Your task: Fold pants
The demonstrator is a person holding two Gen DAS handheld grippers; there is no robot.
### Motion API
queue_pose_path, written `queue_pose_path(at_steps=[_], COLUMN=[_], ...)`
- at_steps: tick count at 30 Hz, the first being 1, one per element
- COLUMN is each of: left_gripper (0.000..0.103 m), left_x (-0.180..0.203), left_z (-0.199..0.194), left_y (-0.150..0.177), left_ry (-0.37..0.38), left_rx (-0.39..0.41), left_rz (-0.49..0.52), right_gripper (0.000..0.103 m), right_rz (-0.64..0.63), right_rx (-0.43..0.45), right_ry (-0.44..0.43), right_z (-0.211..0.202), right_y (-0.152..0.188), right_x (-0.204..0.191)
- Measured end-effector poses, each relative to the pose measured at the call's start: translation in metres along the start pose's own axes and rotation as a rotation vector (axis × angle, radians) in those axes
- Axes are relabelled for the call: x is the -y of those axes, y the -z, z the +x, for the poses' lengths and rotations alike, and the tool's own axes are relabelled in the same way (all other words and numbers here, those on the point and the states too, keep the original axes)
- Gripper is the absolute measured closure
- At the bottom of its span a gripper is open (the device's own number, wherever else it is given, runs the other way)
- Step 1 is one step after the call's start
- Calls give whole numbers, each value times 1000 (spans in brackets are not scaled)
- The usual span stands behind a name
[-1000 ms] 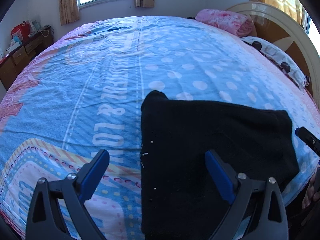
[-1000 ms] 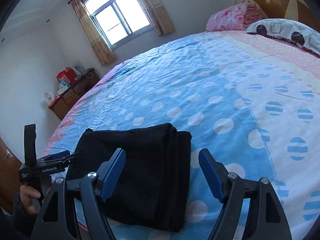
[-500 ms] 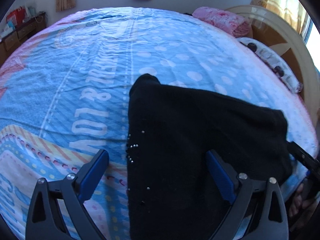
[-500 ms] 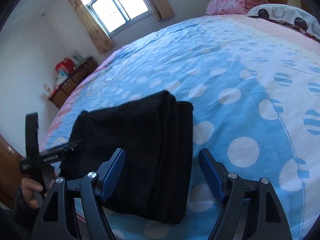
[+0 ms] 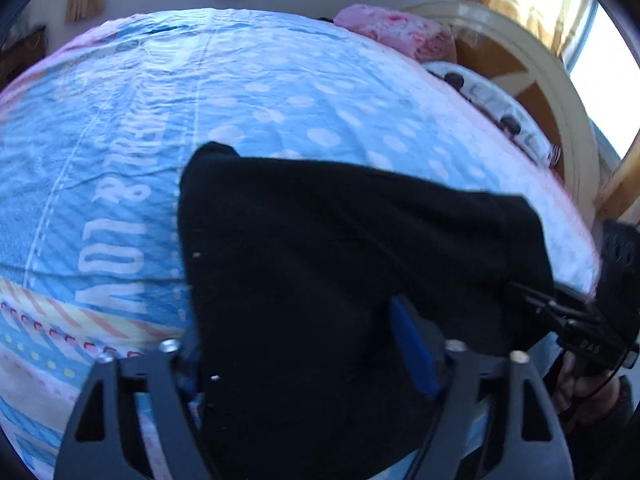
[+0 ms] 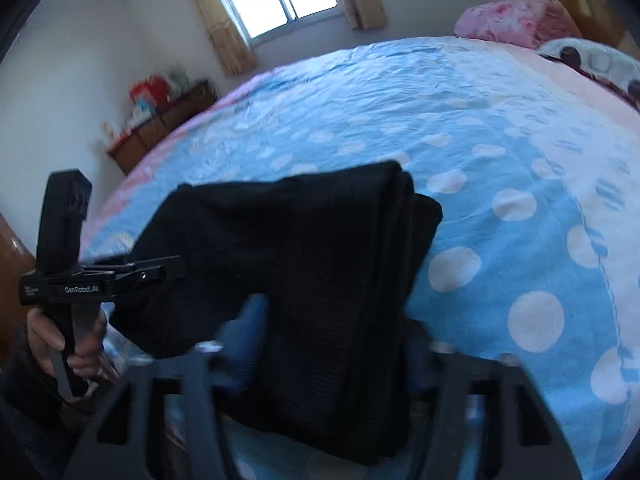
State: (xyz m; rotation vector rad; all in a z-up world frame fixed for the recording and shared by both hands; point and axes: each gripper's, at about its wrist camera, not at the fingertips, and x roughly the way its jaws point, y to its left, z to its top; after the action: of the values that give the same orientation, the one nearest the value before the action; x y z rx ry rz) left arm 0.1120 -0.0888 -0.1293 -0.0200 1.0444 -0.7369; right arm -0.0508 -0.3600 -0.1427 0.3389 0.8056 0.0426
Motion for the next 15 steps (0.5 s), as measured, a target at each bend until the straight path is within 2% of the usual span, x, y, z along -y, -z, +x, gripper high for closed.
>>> queue_pose_path(at_steps=[1,2,4,7,10,12,15], left_gripper=[65,74,79,80,81,81,80], left_x=[-7,-17,-30,-27,-32,-44,-76], left_z=[-3,-8,-13,-26,-53,-77,-114], left_y=[-3,-6,-11,-19,-38,-57,-84], left_ry=[22,78,160,156,145,91,-36], left_rx=[12,12,17,61,155,239,366], left_rz=[-26,-79,-154,-133,-134,-122,-129], right_gripper=[67,71,73,75,75,75,75], right_rz=[10,29,45,16,-33,-99,-206], right_rx=[-14,-27,-36,-26,5,33,80], right_ry=[-10,-28,-56,-98,-167,-204,-245], right_z=[0,-1,-3,-10,-21,-22,-8], right_y=[-3,-5,-10,-24,-55,-83,-127], right_x=[1,3,3,-7,-30,-54,-90])
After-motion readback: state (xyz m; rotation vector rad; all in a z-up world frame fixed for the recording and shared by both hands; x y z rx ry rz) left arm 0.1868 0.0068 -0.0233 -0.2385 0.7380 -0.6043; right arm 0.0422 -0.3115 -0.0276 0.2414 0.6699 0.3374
